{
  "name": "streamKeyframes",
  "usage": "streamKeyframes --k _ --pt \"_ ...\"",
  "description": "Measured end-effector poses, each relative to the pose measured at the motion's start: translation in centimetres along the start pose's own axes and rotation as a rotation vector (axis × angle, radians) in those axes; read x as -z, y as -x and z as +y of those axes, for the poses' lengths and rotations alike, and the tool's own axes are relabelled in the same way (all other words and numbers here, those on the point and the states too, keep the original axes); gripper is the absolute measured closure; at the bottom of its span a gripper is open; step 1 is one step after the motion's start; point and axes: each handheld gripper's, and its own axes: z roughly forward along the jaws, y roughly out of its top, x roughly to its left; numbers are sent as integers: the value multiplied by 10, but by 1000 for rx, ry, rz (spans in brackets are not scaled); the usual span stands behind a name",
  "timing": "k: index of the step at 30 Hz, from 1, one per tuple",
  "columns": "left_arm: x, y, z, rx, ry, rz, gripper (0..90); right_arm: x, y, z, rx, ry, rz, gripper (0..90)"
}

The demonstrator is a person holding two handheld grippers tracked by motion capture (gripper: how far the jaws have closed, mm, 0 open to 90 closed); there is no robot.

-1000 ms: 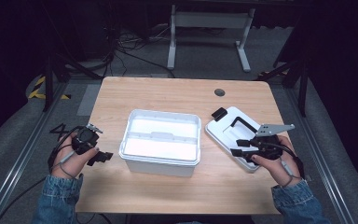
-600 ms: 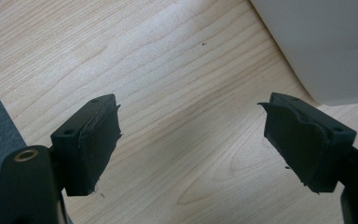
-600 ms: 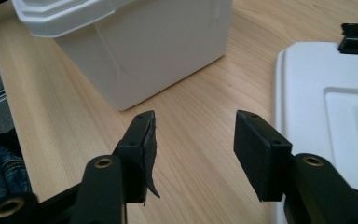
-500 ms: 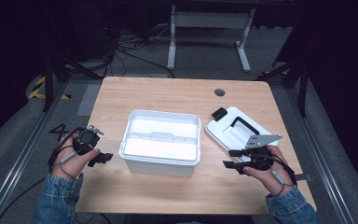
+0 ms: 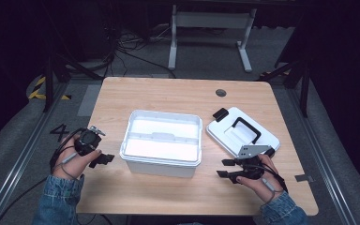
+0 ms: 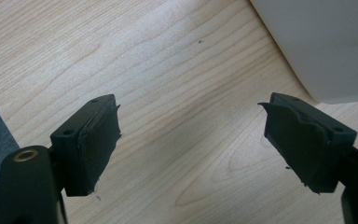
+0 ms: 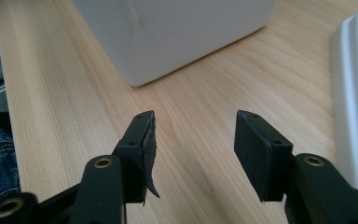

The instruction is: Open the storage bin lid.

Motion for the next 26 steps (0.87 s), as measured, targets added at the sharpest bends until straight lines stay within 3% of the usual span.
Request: streamKeyframes --k 6,14,26 --pt "-1 0 0 1 -9 -5 187 -15 -5 -8 14 -14 12 498" --pt "-1 1 0 1 -11 -15 187 -30 -10 -16 55 -33 -23 495" --pt "-3 1 0 -11 -15 -14 187 -39 -16 -19 103 0 -38 461"
